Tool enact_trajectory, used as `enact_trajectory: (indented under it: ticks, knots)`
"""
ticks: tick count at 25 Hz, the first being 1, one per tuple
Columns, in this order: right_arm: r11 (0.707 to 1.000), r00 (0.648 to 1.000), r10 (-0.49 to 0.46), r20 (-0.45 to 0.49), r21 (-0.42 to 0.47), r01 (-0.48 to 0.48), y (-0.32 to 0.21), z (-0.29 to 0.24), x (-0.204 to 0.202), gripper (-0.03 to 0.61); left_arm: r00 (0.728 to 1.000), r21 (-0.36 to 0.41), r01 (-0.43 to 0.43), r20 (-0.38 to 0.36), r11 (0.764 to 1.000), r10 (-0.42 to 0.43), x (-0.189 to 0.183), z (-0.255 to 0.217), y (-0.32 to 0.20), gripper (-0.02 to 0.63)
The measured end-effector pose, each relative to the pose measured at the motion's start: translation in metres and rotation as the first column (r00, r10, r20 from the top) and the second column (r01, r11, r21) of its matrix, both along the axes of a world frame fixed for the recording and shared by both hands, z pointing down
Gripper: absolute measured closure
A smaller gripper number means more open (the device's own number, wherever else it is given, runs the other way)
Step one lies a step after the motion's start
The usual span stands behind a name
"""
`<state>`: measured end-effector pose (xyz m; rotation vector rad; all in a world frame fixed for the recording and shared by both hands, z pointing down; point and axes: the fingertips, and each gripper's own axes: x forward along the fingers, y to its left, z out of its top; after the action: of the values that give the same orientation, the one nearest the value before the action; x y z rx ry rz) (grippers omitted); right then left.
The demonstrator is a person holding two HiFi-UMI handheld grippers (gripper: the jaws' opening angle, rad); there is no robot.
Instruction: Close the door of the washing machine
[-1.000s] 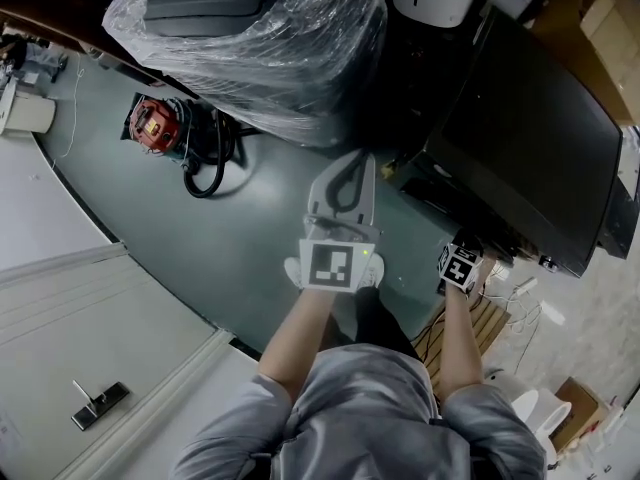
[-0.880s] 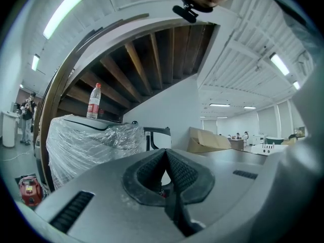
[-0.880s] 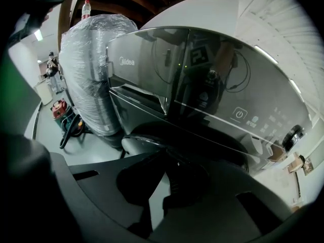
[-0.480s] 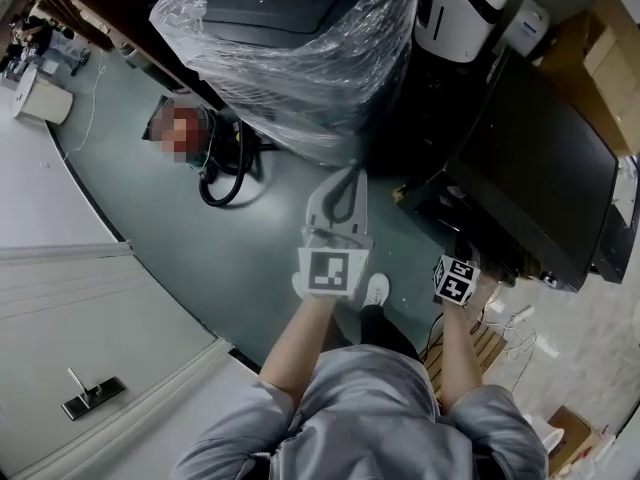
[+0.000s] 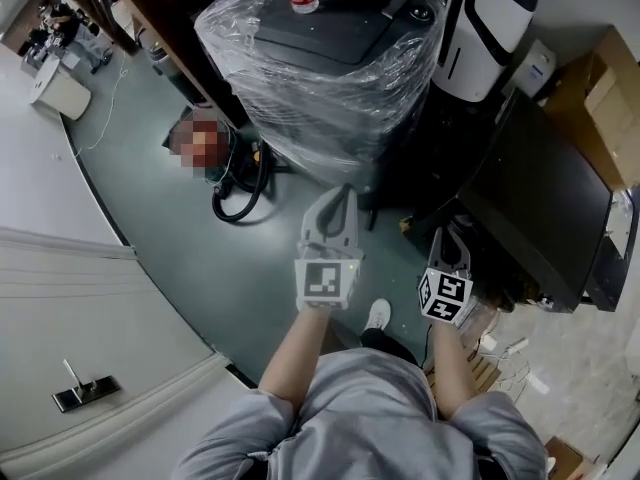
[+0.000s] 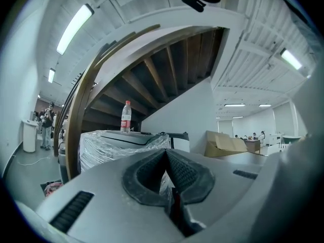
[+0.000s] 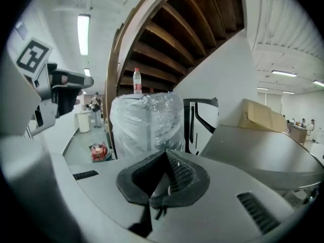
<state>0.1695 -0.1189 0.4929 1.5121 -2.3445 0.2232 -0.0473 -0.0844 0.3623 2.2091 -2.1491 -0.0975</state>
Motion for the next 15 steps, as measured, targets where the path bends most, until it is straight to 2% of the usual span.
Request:
enact_trajectory:
  ticks: [6,10,15]
  knots:
    - [0.987,0.995,-0.05,0.087,0.157,0.036,-0.002,-0.09,-0.048,0.578,1.0,0.011,0.018,0.021,1.0,-0.019,-0.023,-0.015,0.011,0.615]
    - [0.966,0.99,-0.098,0.103,0.247,0.07,0.005,-0.134,-0.075,0.578,0.999,0.036,0.024,0.031,0.999,-0.025,-0.032,-0.031,0.016,0.615]
    - [0.957,0.981,-0.125,0.149,0.279,0.079,0.012,-0.16,-0.096,0.578,0.998,0.056,0.023,0.052,0.998,-0.026,-0.04,-0.044,0.023,0.615]
